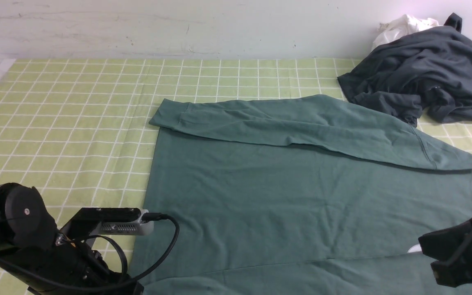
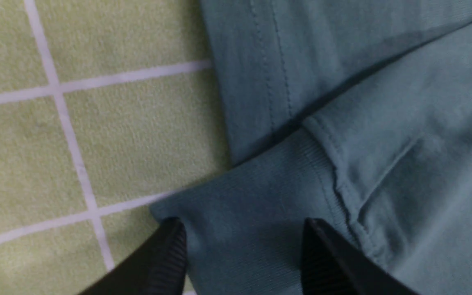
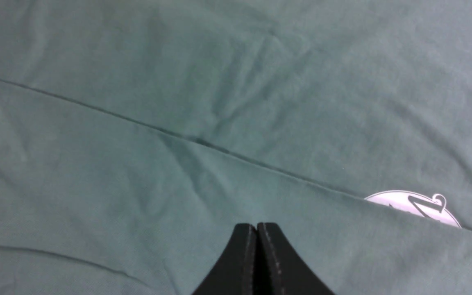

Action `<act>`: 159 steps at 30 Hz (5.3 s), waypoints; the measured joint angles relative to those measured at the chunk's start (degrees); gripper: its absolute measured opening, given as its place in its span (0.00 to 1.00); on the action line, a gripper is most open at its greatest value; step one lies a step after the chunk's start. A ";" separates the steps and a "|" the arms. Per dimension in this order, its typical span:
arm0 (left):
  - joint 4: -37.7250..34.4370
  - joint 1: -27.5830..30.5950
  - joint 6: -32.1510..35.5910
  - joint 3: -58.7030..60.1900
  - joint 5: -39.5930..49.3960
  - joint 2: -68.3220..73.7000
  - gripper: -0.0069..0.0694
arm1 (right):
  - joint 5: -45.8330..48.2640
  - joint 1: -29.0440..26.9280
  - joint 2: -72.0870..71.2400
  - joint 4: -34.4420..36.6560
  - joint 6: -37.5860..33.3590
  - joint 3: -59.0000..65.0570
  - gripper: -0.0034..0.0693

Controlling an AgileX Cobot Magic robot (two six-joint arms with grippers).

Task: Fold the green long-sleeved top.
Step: Use the left arm to clamp the cuff closest to it, then use the left arm to drag and place the cuff at the centered position on the left edge of the fabric, then use the left arm to clamp the cuff farthest from it, then use the left arm to drag and drop the cuff onto the cuff closest to the left arm

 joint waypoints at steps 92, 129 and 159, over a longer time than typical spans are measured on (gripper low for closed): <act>14.19 6.44 -11.97 -100.01 19.17 60.22 0.62 | -3.72 0.00 6.03 1.95 -1.52 -0.04 0.03; 15.90 4.36 1.62 -80.38 9.62 44.39 0.50 | -1.57 0.00 4.31 5.94 -2.94 -0.06 0.03; 16.14 4.11 -1.56 -96.61 29.49 46.50 0.12 | -1.88 0.00 4.31 10.54 -11.52 -0.06 0.03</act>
